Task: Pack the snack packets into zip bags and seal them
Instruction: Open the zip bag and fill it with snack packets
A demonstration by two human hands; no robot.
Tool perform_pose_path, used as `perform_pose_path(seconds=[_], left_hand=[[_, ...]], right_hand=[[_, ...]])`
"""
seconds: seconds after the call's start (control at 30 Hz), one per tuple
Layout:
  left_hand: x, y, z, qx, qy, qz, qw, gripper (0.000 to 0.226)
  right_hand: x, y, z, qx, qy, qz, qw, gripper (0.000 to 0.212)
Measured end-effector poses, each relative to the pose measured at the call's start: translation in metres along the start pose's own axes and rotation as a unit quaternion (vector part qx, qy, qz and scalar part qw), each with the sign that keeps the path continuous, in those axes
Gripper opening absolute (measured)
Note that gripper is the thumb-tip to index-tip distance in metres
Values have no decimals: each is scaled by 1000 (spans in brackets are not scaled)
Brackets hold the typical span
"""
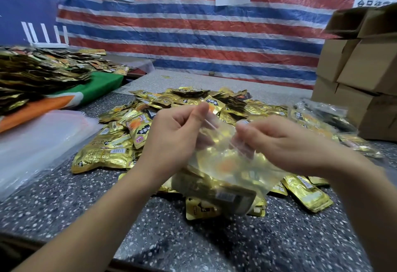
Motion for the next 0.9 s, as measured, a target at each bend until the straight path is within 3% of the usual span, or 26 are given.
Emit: perform_pose_path(seconds=[0.07,0.13,0.23,0.4,0.5,0.6,0.63,0.7,0.73,0.83,0.9], left_hand=[[-3,6,3,8,3,-20,1000,36],[-5,16,7,2,6,-40,999,35],[-5,34,19,-34,-1,-73,997,34],[-2,44,33,-80,-18,-72,994,32],[-1,29,37,-25,-40,-45,998,28],[1,14,38,39,-41,-25,998,25],[3,12,39,48,-37,-33,998,25],[9,15,42,46,-31,-62,997,24],[11,19,43,38,-32,-75,996,23],[14,29,46,2,-40,-80,996,25],[12,30,46,-18,-34,-59,997,26]], right_hand=[[7,-4,-5,20,-1,5,1000,67],[13,-6,-6,68,6,-14,998,42],[30,-13,-5,109,83,36,990,10],[42,-11,8,124,131,104,978,12],[33,-1,19,96,114,104,983,7],[22,11,27,47,100,163,980,21],[22,16,31,10,109,245,963,29],[20,26,36,-68,151,422,891,36],[18,33,38,-87,174,423,885,33],[1,59,47,-55,145,160,975,14],[-13,71,54,8,60,-27,998,13]])
Point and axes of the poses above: each hand's wrist, its own z-axis towards the middle knuckle, its own x-axis out of the back of the hand, y = z × x, the point moved 1 cm from there along z, towards the middle knuckle, and after that the axes turned 4 degrees about y, right-handed, at the moved point
